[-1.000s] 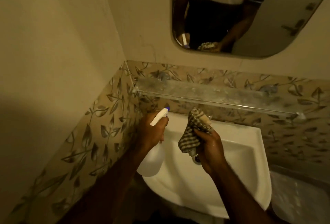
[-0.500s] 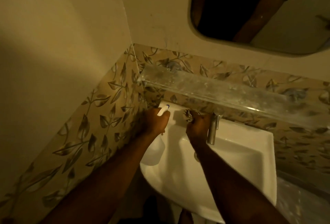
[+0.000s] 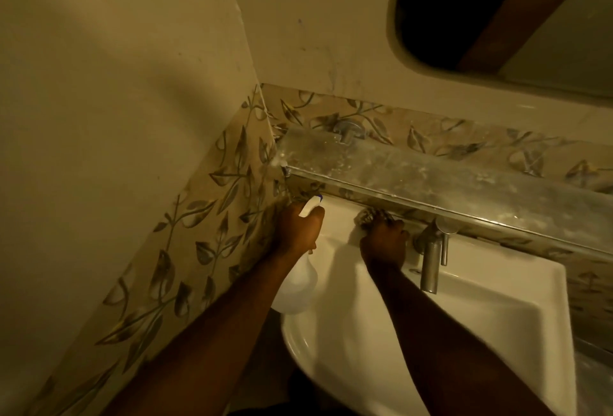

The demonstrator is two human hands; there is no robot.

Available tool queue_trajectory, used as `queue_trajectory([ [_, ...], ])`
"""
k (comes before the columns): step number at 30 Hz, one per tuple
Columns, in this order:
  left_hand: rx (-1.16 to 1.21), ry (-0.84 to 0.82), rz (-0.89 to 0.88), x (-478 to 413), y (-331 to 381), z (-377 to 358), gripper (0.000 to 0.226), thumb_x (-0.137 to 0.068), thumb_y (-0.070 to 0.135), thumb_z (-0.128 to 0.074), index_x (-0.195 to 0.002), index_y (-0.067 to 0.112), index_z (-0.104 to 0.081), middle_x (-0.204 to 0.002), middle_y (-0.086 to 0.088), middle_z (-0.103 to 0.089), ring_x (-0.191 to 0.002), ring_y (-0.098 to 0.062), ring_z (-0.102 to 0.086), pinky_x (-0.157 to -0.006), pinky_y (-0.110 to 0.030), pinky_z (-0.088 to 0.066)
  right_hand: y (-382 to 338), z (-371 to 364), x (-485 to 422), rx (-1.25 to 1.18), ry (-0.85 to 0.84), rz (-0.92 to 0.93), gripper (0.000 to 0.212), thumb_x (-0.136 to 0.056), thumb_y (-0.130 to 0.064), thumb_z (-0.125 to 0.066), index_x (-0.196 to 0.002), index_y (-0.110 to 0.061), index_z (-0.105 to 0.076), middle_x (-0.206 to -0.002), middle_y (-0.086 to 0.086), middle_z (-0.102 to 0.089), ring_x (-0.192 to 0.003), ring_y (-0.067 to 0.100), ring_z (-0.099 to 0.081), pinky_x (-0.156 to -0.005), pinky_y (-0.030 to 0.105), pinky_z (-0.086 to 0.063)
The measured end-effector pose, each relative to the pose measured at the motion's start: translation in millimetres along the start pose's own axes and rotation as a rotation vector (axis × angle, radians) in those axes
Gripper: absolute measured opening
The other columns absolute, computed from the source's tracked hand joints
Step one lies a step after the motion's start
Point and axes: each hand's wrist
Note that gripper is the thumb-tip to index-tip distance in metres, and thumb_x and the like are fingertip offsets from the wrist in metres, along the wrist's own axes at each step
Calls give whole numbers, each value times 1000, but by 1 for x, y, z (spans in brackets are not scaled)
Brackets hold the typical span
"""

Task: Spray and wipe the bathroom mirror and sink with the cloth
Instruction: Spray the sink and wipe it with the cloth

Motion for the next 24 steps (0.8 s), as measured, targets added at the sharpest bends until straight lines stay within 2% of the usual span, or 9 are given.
queue_trajectory([
  [4, -43, -3, -35, -7, -3, 8, 25, -91, 27, -58, -98, 6, -69, -64, -5, -61, -44, -18, -58, -39, -26, -49, -33, -18, 11, -85, -46, 74, 42, -98, -18, -52, -139, -14, -53, -131, 20, -52, -116, 40, -53, -89, 45, -55],
  [7, -77, -6, -50, -11, -5, 12, 21, -92, 27, -58, -89, 11, -71, -68, -6, -66, -42, -15, -59, -33, -22, -44, -63, -31, 10, -94, -83, 191, 42, -101, -25, -50, -141, -15, -53, -131, 19, -53, -115, 39, -54, -91, 44, -56],
  [10, -68, 10, -87, -18, -12, 19, 16, -93, 25, -58, -80, 26, -66, -64, 3, -63, -40, -6, -58, -36, -21, -48, -89, -36, 2, -139, -110, 164, 41, -102, -35, -48, -137, -16, -56, -131, 19, -52, -115, 39, -54, -90, 44, -55],
  [12, -76, 22, -124, -21, -16, 23, 13, -93, 23, -58, -92, 27, -69, -65, 8, -61, -50, -8, -61, -50, -24, -54, -97, -40, 1, -106, -84, 203, 42, -102, -36, -45, -136, -15, -54, -130, 19, -51, -112, 40, -54, -84, 44, -54],
  [14, -116, 29, -160, -25, -19, 25, 14, -93, 22, -57, -95, 21, -71, -65, 13, -58, -66, -21, -63, -68, -37, -55, -94, -41, 3, -41, -85, 279, 43, -102, -35, -43, -140, -15, -50, -129, 20, -50, -109, 40, -54, -78, 44, -53],
  [15, -135, 25, -170, -25, -19, 24, 16, -93, 22, -56, -95, 19, -71, -64, 14, -56, -69, -26, -64, -70, -40, -55, -88, -41, 4, -9, -90, 311, 44, -102, -35, -43, -141, -16, -48, -129, 19, -50, -109, 40, -54, -77, 43, -53],
  [17, -132, 23, -138, -23, -17, 20, 20, -93, 25, -57, -102, 16, -72, -63, 11, -57, -66, -26, -66, -58, -30, -54, -70, -37, 4, 42, -75, 304, 42, -102, -32, -45, -141, -17, -49, -129, 18, -50, -110, 38, -54, -77, 43, -55],
  [20, -107, 31, -114, -20, -19, 13, 22, -92, 27, -58, -96, 11, -72, -60, 5, -59, -48, -13, -58, -34, -15, -39, -26, -22, 4, 58, 24, 130, 38, -101, -24, -48, -138, -15, -53, -129, 19, -52, -110, 40, -55, -79, 46, -56],
  [24, -88, -8, -134, -16, -23, 14, 21, -92, 23, -57, -106, 16, -72, -76, -3, -68, -59, -19, -63, -35, -13, -39, 25, -7, 4, 20, 127, -35, 42, -100, -21, -51, -142, -17, -54, -129, 22, -54, -111, 45, -57, -81, 48, -55],
])
Point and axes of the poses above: each hand's wrist, its own x-axis away from the middle knuckle, its own z-axis out of the back of the hand, y = z × x
